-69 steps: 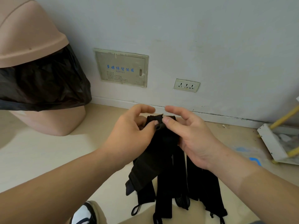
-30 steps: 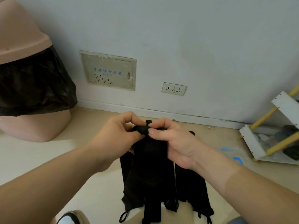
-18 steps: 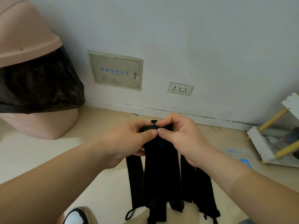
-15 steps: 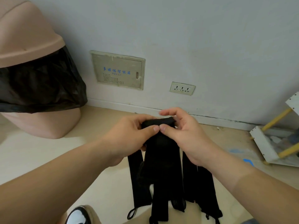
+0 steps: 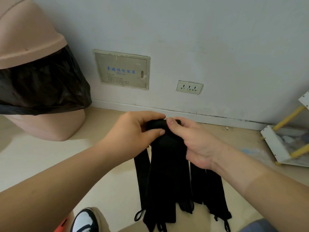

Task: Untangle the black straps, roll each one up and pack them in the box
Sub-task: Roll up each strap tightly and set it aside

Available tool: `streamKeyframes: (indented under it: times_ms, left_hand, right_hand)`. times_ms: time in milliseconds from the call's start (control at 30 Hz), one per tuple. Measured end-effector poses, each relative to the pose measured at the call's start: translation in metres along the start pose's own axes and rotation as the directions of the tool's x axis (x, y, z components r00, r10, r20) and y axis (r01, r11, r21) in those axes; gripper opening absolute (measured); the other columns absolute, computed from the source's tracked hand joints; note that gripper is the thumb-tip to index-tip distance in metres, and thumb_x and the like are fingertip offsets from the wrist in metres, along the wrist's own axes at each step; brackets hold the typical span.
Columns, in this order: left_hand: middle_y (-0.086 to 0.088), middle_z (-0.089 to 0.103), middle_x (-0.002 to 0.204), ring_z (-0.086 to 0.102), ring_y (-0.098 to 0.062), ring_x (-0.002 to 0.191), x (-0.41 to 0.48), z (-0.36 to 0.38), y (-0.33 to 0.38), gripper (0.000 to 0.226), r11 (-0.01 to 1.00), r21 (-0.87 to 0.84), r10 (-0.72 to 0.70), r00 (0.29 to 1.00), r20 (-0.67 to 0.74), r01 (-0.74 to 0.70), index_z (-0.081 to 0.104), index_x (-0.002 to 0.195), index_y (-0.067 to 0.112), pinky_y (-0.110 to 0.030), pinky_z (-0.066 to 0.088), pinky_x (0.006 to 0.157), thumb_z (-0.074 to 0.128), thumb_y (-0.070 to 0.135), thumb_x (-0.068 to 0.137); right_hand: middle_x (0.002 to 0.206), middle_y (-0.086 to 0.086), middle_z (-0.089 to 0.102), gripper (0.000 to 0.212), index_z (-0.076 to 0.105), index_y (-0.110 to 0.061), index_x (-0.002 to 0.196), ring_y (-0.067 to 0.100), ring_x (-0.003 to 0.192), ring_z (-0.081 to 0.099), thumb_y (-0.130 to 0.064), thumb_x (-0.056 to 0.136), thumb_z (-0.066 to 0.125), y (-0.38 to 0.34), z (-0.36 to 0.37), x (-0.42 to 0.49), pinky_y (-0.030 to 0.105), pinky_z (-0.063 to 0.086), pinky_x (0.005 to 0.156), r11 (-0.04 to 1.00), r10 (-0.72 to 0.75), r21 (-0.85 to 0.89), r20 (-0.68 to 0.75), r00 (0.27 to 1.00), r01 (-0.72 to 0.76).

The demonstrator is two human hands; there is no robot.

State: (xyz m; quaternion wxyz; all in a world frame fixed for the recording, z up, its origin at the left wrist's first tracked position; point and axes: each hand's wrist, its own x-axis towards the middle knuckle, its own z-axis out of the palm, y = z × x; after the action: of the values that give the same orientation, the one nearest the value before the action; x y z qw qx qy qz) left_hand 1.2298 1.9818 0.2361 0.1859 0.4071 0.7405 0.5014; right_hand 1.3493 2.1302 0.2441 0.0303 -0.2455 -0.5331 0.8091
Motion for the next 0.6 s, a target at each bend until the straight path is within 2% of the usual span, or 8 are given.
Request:
streamKeyframes:
  times_ms: [67, 133, 200, 267, 367, 433, 533, 600]
  left_hand:
    - [0.002, 0.082, 0.102, 0.074, -0.017, 0.079, -0.001, 0.0, 0.004, 0.033, 0.977, -0.155, -0.141, 0.988, 0.057, 0.148, 0.079, 0.119, 0.029, -0.029, 0.06, 0.069, 0.078, 0.008, 0.093]
    - [-0.006, 0.081, 0.103, 0.074, -0.03, 0.084, -0.002, 0.0, 0.01, 0.025, 0.924, -0.279, -0.232, 0.963, 0.134, 0.262, 0.079, 0.118, 0.028, -0.034, 0.063, 0.075, 0.077, 0.02, 0.095]
    - [-0.005, 0.076, 0.097, 0.069, -0.023, 0.083, -0.003, 0.001, 0.012, 0.023, 0.865, -0.35, -0.292, 0.928, 0.232, 0.36, 0.078, 0.119, 0.029, -0.041, 0.059, 0.083, 0.068, 0.037, 0.1]
    - [0.0, 0.075, 0.099, 0.067, -0.016, 0.086, -0.003, 0.002, 0.009, 0.026, 0.876, -0.303, -0.301, 0.916, 0.264, 0.375, 0.076, 0.122, 0.033, -0.043, 0.059, 0.087, 0.059, 0.043, 0.105]
    - [0.003, 0.078, 0.105, 0.069, -0.011, 0.084, -0.001, 0.003, 0.005, 0.022, 0.928, -0.224, -0.253, 0.946, 0.202, 0.297, 0.075, 0.123, 0.038, -0.031, 0.058, 0.078, 0.063, 0.032, 0.105]
    - [0.007, 0.079, 0.098, 0.069, -0.004, 0.077, 0.0, 0.003, 0.004, 0.019, 0.972, -0.14, -0.179, 0.98, 0.083, 0.189, 0.076, 0.116, 0.036, -0.021, 0.056, 0.07, 0.069, 0.024, 0.102]
    - [0.022, 0.076, 0.1, 0.071, 0.006, 0.092, -0.001, 0.001, 0.004, 0.028, 0.995, 0.072, 0.073, 0.997, -0.013, -0.072, 0.073, 0.108, 0.042, -0.009, 0.052, 0.08, 0.074, 0.017, 0.098]
    - [0.023, 0.076, 0.1, 0.068, 0.007, 0.093, -0.001, -0.003, 0.0, 0.029, 0.93, 0.252, 0.277, 0.961, -0.006, -0.267, 0.075, 0.118, 0.036, -0.011, 0.051, 0.084, 0.073, 0.015, 0.098]
  right_hand:
    - [0.089, 0.012, 0.079, 0.016, 0.073, -0.014, 0.105, 0.026, 0.077, 0.079, -0.025, 0.106, 0.061, 0.004, 0.0, 0.001, 0.034, 0.063, 0.06, 0.999, -0.029, -0.027, -0.063, 0.998, 0.028]
    - [0.091, 0.011, 0.077, 0.013, 0.072, -0.016, 0.101, 0.026, 0.082, 0.076, -0.022, 0.106, 0.062, 0.007, -0.002, 0.005, 0.034, 0.064, 0.064, 0.993, -0.1, -0.074, -0.101, 0.99, 0.093]
    - [0.092, 0.01, 0.075, 0.013, 0.072, -0.017, 0.099, 0.023, 0.087, 0.073, -0.016, 0.106, 0.062, 0.009, -0.003, 0.007, 0.031, 0.064, 0.072, 0.978, -0.178, -0.125, -0.091, 0.98, 0.167]
    - [0.093, 0.007, 0.077, 0.017, 0.074, -0.018, 0.099, 0.019, 0.088, 0.075, -0.008, 0.105, 0.061, 0.011, -0.003, 0.006, 0.029, 0.064, 0.075, 0.969, -0.214, -0.14, -0.059, 0.975, 0.205]
    - [0.099, 0.01, 0.08, 0.026, 0.076, -0.018, 0.101, 0.022, 0.092, 0.079, 0.002, 0.104, 0.06, 0.012, -0.004, 0.004, 0.032, 0.064, 0.077, 0.974, -0.198, -0.122, -0.027, 0.98, 0.193]
    - [0.106, 0.014, 0.079, 0.023, 0.075, -0.015, 0.107, 0.027, 0.096, 0.079, 0.002, 0.102, 0.06, 0.009, -0.005, 0.006, 0.037, 0.064, 0.079, 0.988, -0.149, -0.038, -0.016, 0.989, 0.149]
    - [0.12, 0.015, 0.075, 0.03, 0.071, -0.006, 0.126, 0.032, 0.117, 0.073, -0.018, 0.101, 0.062, 0.001, -0.01, 0.009, 0.042, 0.059, 0.098, 0.998, -0.061, 0.027, 0.064, 0.996, 0.06]
    - [0.132, 0.012, 0.074, 0.042, 0.07, -0.007, 0.133, 0.028, 0.127, 0.069, -0.034, 0.104, 0.055, -0.001, -0.013, 0.009, 0.044, 0.05, 0.114, 0.999, -0.013, -0.028, 0.168, 0.986, 0.017]
